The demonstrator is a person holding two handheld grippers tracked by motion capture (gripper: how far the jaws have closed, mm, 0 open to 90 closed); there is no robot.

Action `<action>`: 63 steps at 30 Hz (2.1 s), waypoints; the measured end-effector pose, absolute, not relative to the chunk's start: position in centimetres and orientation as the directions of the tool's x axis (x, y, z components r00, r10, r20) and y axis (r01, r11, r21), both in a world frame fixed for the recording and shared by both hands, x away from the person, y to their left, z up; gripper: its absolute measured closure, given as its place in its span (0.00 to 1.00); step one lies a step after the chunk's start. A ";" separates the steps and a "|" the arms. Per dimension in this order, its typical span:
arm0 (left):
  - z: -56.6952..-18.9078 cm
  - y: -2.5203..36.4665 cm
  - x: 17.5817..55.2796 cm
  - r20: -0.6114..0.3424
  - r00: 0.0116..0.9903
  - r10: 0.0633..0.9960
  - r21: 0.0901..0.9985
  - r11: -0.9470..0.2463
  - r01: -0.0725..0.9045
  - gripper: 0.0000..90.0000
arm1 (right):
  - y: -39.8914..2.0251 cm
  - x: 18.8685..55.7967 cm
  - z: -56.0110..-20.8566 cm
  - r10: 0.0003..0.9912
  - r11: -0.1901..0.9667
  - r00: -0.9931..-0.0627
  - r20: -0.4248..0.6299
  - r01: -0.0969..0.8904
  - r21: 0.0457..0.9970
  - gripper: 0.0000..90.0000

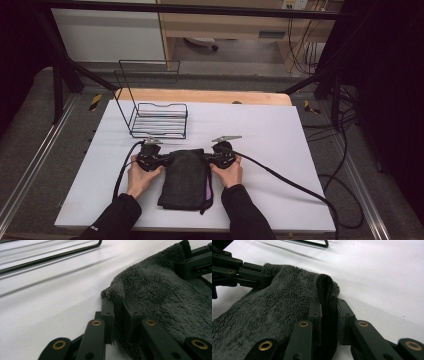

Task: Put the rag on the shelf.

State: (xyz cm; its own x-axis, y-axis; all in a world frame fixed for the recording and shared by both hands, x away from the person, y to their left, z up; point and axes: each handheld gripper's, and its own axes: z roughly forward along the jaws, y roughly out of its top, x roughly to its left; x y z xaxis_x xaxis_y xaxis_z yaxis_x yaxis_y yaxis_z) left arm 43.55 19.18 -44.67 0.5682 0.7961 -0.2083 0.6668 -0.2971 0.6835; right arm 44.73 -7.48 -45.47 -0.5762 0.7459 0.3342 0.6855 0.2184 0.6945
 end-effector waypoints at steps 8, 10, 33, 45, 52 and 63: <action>-43.4 20.5 43.4 -0.257 0.569 0.781 0.727 -0.231 0.647 0.91 | -7.6 44.3 -44.6 0.738 0.204 -0.587 0.333 0.664 0.719 0.88; -42.8 20.6 43.2 -0.244 0.583 0.775 0.742 -0.238 0.627 0.91 | -7.7 44.1 -44.2 0.734 0.193 -0.590 0.336 0.656 0.729 0.88; -38.7 20.5 40.2 -0.163 0.669 0.725 0.842 -0.251 0.478 0.91 | -8.2 40.6 -41.0 0.724 0.148 -0.644 0.247 0.495 0.856 0.88; -36.6 20.4 38.8 -0.119 0.688 0.716 0.875 -0.252 0.414 0.91 | -8.7 39.2 -39.5 0.723 0.114 -0.656 0.217 0.423 0.899 0.88; -35.9 20.2 38.1 -0.107 0.689 0.717 0.893 -0.235 0.384 0.91 | -9.1 38.7 -38.7 0.718 0.098 -0.664 0.207 0.391 0.915 0.88; -34.3 20.2 37.1 -0.086 0.700 0.709 0.920 -0.213 0.328 0.91 | -9.7 37.7 -36.8 0.718 0.069 -0.671 0.187 0.335 0.940 0.88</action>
State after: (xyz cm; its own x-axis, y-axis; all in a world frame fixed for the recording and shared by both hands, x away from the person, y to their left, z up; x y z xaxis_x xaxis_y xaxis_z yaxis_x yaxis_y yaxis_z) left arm 37.10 20.19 -34.31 0.7002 0.7088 -0.0857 0.3279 -0.2126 0.9205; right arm 37.73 -9.68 -36.85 -0.6710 0.7176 0.1865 0.3348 0.0687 0.9398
